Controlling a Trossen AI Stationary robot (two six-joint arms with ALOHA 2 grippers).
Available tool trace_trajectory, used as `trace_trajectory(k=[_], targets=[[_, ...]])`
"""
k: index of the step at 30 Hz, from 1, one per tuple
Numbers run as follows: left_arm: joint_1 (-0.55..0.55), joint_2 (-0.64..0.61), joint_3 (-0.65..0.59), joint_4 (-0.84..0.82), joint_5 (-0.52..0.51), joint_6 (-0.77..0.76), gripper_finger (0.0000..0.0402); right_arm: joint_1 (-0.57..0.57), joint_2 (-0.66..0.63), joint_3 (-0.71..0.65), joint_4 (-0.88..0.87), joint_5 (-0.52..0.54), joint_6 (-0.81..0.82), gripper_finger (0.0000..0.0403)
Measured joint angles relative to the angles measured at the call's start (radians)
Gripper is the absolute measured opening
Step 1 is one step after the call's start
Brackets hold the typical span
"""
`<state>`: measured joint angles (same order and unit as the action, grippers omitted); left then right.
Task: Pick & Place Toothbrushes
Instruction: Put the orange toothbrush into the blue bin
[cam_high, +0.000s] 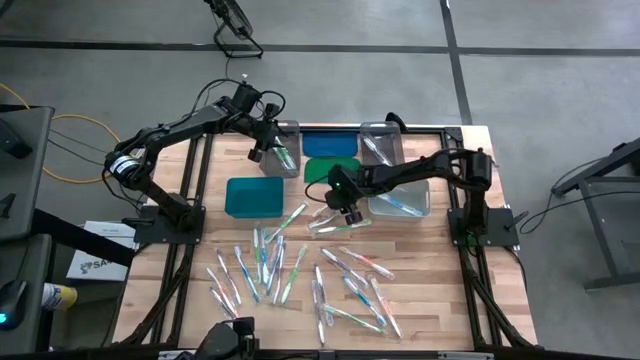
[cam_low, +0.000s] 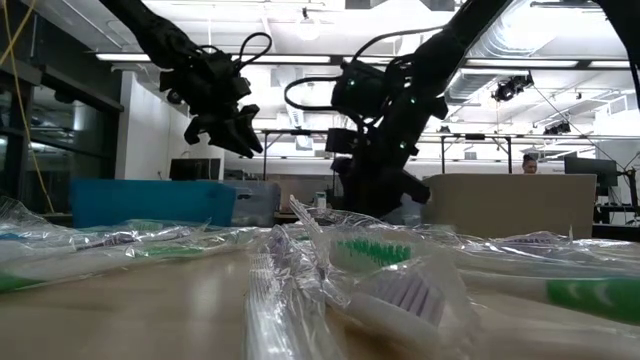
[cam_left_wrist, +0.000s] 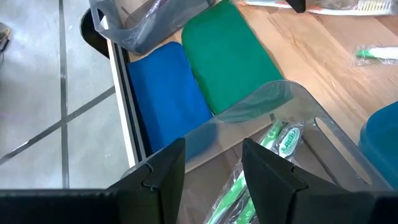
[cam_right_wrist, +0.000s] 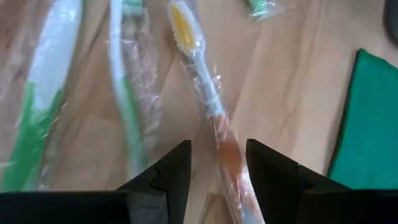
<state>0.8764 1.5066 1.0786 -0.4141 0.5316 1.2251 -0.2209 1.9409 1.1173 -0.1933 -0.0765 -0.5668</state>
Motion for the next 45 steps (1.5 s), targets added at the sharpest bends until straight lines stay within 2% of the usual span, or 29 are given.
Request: trace_trajectory(k=[4,7,15,17,23,37,40,45], targets=[[0.0,0.0,0.0,0.0,0.0,0.0,0.0151,-0.001,0.006,0.001,0.009,-0.001,0.022,0.0145],[0.0,0.0,0.0,0.0,0.0,0.0,0.0151,-0.001,0.008,0.001,0.019,0.006,0.046,0.0131],[0.0,0.0,0.0,0.0,0.0,0.0,0.0151,-0.003,0.009,0.001,0.041,0.018,0.05,0.0022],[0.0,0.0,0.0,0.0,0.0,0.0,0.0151,-0.004,0.001,0.002,0.04,0.018,0.05,0.001],[0.0,0.0,0.0,-0.004,0.0,0.0,0.0151,-0.018,-0.098,-0.001,0.0,-0.001,0.051,0.0003],[0.0,0.0,0.0,0.007,-0.053,-0.001,0.0151,-0.135,-0.535,0.0,-0.211,-0.033,0.075,0.0003],[0.0,0.0,0.0,0.014,-0.061,-0.001,0.0151,-0.156,-0.588,0.0,-0.218,-0.063,0.092,0.0003],[0.0,0.0,0.0,0.037,-0.069,0.0,0.0151,-0.189,-0.602,0.001,-0.224,-0.084,0.088,0.0003]])
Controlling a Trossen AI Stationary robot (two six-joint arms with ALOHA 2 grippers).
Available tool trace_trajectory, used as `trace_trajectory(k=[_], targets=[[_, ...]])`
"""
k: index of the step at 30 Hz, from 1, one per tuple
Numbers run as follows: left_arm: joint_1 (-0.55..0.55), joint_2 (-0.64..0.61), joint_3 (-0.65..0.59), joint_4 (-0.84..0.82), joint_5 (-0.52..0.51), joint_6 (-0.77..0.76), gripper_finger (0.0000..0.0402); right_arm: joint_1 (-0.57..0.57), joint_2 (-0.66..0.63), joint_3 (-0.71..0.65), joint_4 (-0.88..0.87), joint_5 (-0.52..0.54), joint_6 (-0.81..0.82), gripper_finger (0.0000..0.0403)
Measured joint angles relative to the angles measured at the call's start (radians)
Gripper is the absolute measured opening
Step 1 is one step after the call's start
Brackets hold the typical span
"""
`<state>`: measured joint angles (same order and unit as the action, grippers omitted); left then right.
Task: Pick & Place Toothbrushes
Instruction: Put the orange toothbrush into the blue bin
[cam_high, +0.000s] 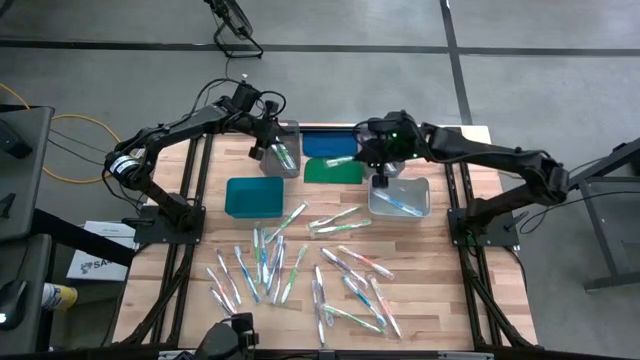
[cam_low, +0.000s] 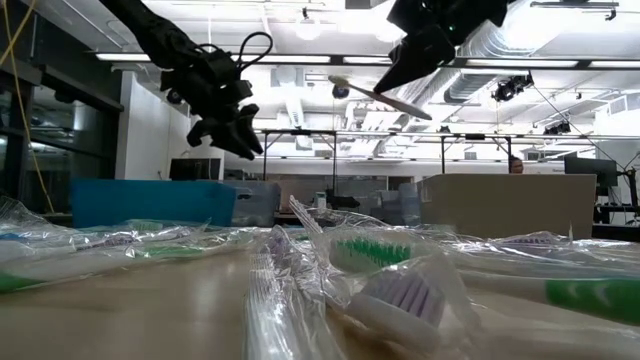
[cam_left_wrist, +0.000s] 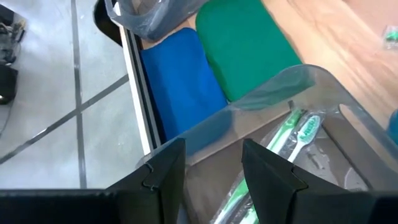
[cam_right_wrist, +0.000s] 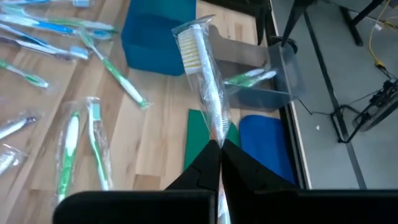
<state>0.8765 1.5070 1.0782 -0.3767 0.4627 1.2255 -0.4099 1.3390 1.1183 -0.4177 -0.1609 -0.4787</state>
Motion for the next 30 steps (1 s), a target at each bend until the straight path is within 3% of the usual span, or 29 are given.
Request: trace_trajectory(k=[5,15,30], targets=[[0.0,0.0,0.0,0.063,0.014,-0.013,0.0151,-0.046,0.02,0.0,0.043,-0.048,-0.003,0.0003],[-0.044,0.0,0.0,0.24,0.279,-0.142,0.0151,-0.048,0.114,0.0,0.397,-0.225,0.034,0.0003],[-0.198,0.0,0.001,0.407,0.293,-0.229,0.0151,-0.035,0.223,-0.002,0.685,-0.339,0.031,0.0003]])
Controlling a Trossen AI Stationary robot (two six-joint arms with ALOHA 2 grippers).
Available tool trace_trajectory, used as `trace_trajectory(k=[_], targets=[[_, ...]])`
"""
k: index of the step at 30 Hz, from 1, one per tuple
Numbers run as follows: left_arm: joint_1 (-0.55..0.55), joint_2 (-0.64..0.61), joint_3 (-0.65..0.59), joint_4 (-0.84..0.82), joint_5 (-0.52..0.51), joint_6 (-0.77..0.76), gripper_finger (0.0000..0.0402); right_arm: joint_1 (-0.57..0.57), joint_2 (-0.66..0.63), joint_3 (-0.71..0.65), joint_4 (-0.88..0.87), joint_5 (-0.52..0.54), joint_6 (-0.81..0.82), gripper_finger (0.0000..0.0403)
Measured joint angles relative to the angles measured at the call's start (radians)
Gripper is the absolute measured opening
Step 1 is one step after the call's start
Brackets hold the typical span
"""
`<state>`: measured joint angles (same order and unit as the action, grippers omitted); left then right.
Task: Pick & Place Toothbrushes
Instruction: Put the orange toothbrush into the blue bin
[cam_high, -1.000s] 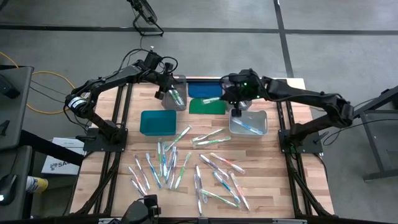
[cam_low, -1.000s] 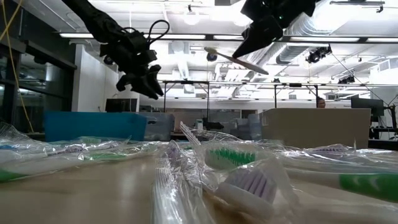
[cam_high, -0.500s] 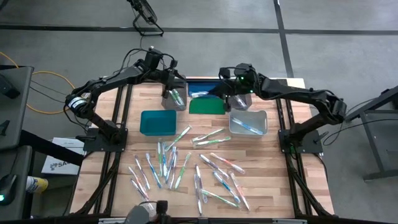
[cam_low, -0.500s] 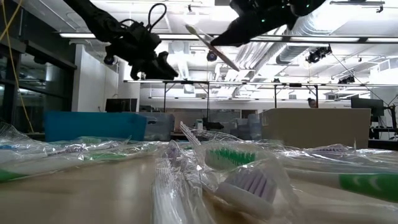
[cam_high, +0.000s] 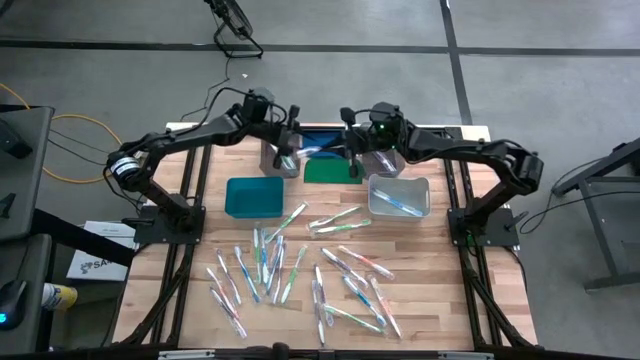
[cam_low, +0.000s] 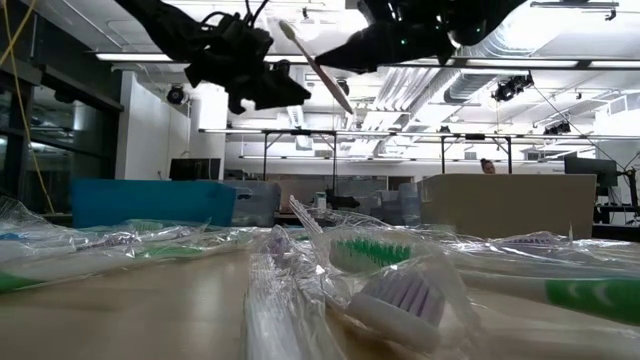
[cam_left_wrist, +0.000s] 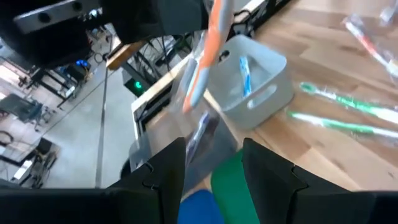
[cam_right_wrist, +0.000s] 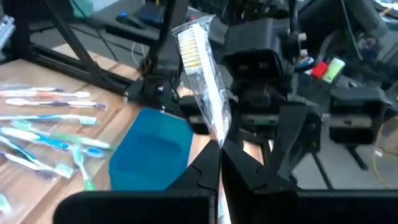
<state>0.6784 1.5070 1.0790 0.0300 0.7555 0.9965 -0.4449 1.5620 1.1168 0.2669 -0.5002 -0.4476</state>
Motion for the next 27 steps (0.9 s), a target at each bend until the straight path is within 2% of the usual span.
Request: trace_trajectory(k=[10,19,27], targets=[[-0.062,0.0,0.0,0.137,0.003,-0.116,0.0151,0.04,0.0,0.0,0.112,-0.032,-0.005,0.0003],[-0.117,0.0,0.001,0.214,0.099,-0.17,0.0151,0.063,0.0,0.0,0.189,-0.03,-0.049,0.0003],[-0.137,0.0,0.001,0.29,0.095,-0.223,0.0151,0.075,0.0,0.0,0.211,-0.028,-0.054,0.0003]])
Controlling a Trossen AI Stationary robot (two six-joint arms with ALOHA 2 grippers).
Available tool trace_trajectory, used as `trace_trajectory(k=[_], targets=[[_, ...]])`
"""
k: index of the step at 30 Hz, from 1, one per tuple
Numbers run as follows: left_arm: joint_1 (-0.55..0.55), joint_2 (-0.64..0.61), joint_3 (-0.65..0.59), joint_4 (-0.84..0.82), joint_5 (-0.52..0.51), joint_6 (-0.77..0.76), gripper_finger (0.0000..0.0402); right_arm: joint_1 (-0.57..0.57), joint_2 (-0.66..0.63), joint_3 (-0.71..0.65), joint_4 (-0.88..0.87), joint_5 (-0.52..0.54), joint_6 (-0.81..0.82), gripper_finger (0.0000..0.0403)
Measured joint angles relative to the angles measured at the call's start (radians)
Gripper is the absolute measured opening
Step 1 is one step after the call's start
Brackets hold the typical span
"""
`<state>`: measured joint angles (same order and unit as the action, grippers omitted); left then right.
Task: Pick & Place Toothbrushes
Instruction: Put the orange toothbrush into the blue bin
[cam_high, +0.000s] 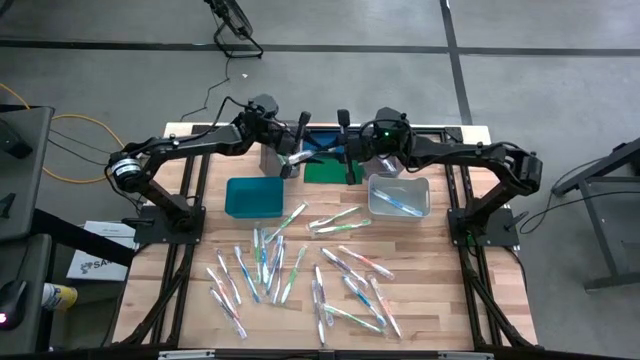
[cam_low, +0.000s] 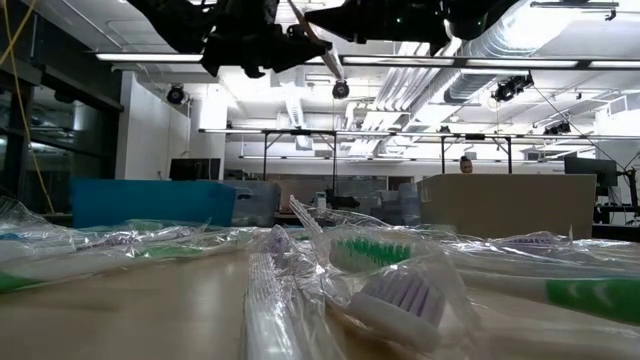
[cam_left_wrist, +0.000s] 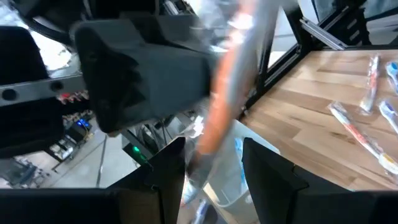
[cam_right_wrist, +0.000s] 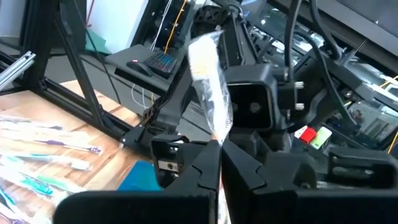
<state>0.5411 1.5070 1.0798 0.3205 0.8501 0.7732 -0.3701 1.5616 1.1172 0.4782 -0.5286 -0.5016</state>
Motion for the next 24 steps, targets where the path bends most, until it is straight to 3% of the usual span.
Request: trace_trajectory(k=[5,12,18,24], targets=[[0.001,0.0,0.0,0.034,-0.001,-0.037,0.0126,0.007,0.0,0.0,0.014,0.002,-0.01,0.0003],[0.001,0.0,0.0,0.016,-0.003,-0.037,0.0019,0.006,0.0,0.001,0.01,0.007,-0.014,0.0003],[0.002,-0.001,0.001,-0.037,-0.041,0.001,0.0023,0.005,-0.003,0.001,-0.005,0.009,0.066,0.0011],[0.038,-0.023,0.001,-0.216,-0.195,0.07,0.0019,0.012,-0.08,0.0,-0.105,0.122,0.15,0.0081]])
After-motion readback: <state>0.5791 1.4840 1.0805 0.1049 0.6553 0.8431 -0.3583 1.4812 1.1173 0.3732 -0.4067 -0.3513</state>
